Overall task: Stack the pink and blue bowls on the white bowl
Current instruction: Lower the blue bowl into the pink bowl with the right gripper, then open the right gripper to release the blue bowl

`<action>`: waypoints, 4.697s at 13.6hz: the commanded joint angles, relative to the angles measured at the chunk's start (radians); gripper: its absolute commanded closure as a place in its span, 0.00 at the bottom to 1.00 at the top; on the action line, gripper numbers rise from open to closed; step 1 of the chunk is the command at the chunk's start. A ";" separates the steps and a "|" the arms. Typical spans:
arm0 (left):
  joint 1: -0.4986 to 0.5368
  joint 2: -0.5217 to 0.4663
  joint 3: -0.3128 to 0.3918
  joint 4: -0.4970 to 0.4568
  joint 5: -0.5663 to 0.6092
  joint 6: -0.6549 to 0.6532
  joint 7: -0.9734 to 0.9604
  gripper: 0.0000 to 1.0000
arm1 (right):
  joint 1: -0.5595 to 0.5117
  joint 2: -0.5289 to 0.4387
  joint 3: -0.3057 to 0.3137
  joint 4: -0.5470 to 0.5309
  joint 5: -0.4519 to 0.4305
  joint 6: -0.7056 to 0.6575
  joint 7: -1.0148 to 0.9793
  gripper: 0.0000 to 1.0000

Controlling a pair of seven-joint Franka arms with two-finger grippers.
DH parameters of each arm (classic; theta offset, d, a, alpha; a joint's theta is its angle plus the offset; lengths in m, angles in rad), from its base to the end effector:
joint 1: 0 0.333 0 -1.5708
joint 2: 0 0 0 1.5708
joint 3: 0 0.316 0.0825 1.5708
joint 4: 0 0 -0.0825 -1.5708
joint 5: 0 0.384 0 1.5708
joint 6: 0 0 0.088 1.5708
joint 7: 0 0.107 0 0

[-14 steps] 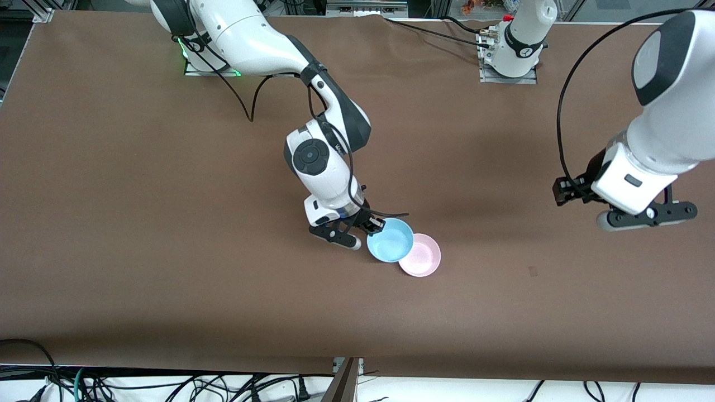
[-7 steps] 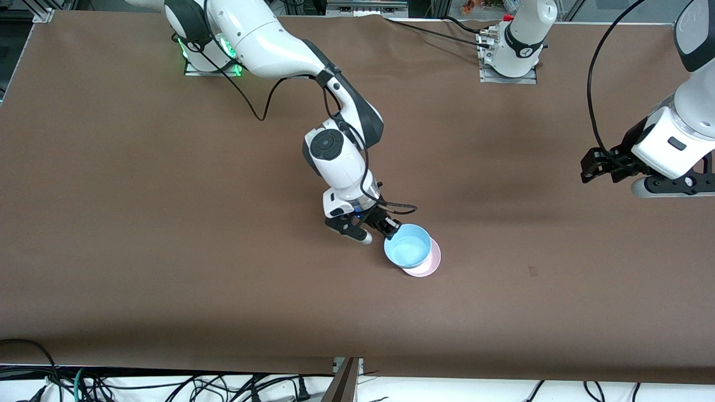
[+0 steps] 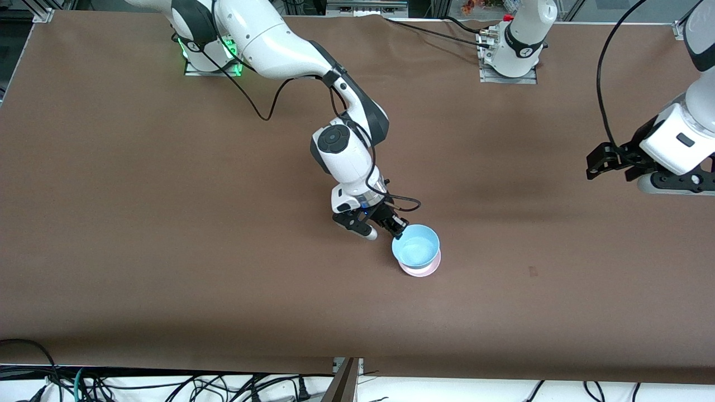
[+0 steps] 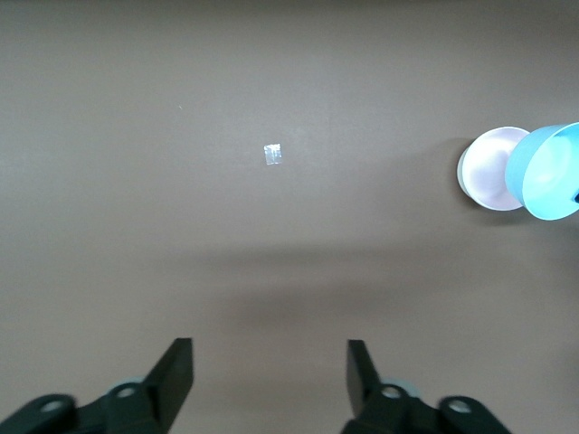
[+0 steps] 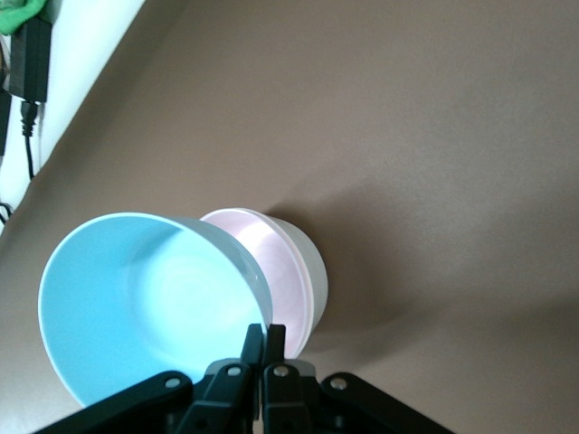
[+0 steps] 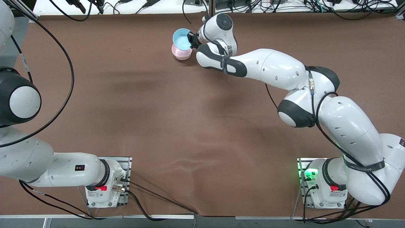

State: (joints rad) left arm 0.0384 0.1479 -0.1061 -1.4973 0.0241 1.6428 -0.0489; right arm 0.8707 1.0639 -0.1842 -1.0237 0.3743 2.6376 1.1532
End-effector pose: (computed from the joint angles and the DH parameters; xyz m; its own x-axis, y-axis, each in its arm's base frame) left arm 0.6039 -0.0340 0.5804 0.9998 -0.0194 -0.0012 -0.0194 -0.9998 -0.0085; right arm 0.5990 0.5628 0.2580 0.8124 -0.5800 0.0596 -0.4609 -0.7015 -0.5436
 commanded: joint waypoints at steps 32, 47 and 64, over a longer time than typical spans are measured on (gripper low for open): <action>0.011 -0.011 -0.006 -0.029 -0.021 0.029 0.030 0.00 | 0.013 0.065 -0.015 0.045 0.006 0.018 -0.001 0.92; 0.000 -0.005 -0.004 -0.018 -0.012 0.040 0.014 0.00 | -0.022 -0.166 -0.144 0.034 0.003 -0.434 -0.128 0.00; 0.012 0.058 0.006 0.017 -0.010 0.091 0.018 0.00 | -0.165 -1.108 -0.416 -0.630 -0.302 -1.085 -0.788 0.00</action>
State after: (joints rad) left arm 0.0419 0.2124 -0.1018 -1.4875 0.0238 1.7385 -0.0474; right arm 0.6832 0.0905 -0.6029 -1.5184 0.1309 1.5290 0.3785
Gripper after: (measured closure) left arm 0.000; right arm 0.000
